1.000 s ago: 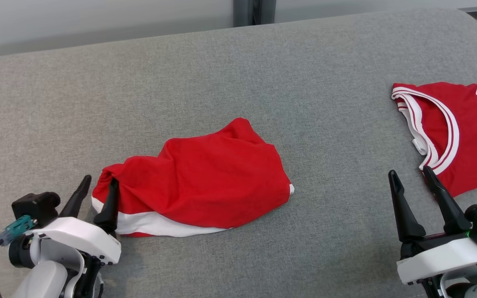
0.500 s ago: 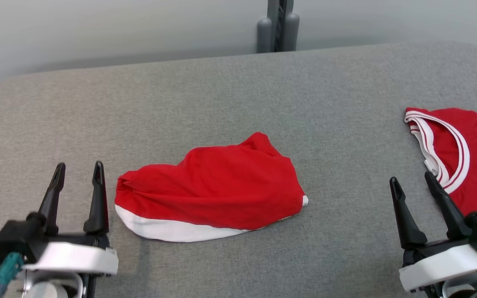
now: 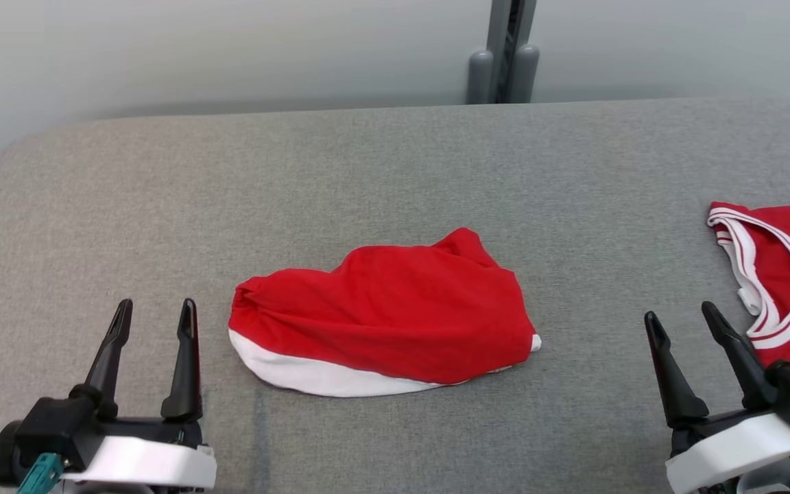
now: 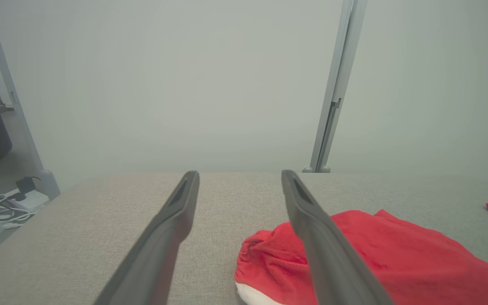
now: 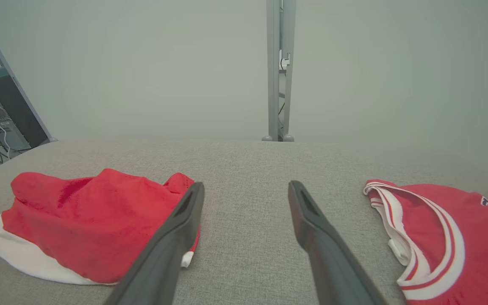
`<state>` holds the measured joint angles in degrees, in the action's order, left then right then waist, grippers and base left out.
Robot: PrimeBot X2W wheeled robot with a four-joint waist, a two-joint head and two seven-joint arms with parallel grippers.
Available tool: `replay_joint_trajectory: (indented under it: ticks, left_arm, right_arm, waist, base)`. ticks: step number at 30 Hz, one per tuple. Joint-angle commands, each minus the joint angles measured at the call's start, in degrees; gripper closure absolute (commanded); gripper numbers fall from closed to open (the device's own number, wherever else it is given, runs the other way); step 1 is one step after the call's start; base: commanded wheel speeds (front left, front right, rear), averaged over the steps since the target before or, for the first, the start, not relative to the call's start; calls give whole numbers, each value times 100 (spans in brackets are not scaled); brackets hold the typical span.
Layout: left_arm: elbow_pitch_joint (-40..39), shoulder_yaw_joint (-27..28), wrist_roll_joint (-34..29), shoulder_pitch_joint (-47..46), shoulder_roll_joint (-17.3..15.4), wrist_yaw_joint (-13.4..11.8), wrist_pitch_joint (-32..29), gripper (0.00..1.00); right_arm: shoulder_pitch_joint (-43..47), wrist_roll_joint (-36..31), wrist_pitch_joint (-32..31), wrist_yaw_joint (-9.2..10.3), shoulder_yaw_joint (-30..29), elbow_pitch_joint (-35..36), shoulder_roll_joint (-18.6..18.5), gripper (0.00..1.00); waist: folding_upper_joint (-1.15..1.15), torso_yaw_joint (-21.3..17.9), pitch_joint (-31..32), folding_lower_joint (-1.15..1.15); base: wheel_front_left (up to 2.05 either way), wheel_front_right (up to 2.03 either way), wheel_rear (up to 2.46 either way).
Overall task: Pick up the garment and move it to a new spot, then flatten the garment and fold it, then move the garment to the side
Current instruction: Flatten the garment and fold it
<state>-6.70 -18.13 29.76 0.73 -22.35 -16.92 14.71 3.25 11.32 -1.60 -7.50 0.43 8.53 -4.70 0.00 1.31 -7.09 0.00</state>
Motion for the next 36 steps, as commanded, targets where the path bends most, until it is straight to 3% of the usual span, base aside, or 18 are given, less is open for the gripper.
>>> replay_joint_trajectory:
  ticks: [1,11,19,20,21,28,33,36]
  left_arm:
    - [-8,-15,-62,-157,3,33,2,0]
    - [205,-225,-107,-601,287,213,17,0]
    - [428,-199,-157,-730,460,369,39,0]
    - [445,-181,-164,-731,474,379,41,0]
    - [457,-158,-158,-726,494,396,42,0]
    - [440,31,-221,-742,594,508,40,0]
    - [406,125,-314,-798,645,581,41,0]
    - [437,120,-365,-894,701,647,41,0]
  right_arm:
    - [-52,73,-66,2,70,-60,-129,0]
    - [-705,614,-232,2,1413,-1057,-815,0]
    - [-1215,904,23,2,2127,-1593,-1007,0]
    - [-1248,946,54,2,2188,-1620,-1031,54]
    - [-1289,984,112,2,2257,-1606,-1071,100]
    - [-1586,1219,378,2,2473,-1019,-1444,100]
    - [-2138,1463,78,2,2277,-494,-1691,100]
    - [-2657,1710,-123,2,2322,-680,-1825,100]
  waist:
    - [0,87,-68,0]
    - [0,527,-596,0]
    - [0,627,-729,0]
    - [0,620,-732,0]
    - [0,603,-734,0]
    - [0,432,-773,0]
    - [0,366,-889,0]
    - [0,411,-1001,0]
  base:
    - [0,0,0]
    - [0,0,0]
    - [0,0,0]
    - [0,0,0]
    - [0,0,0]
    - [0,0,0]
    - [0,0,0]
    - [0,0,0]
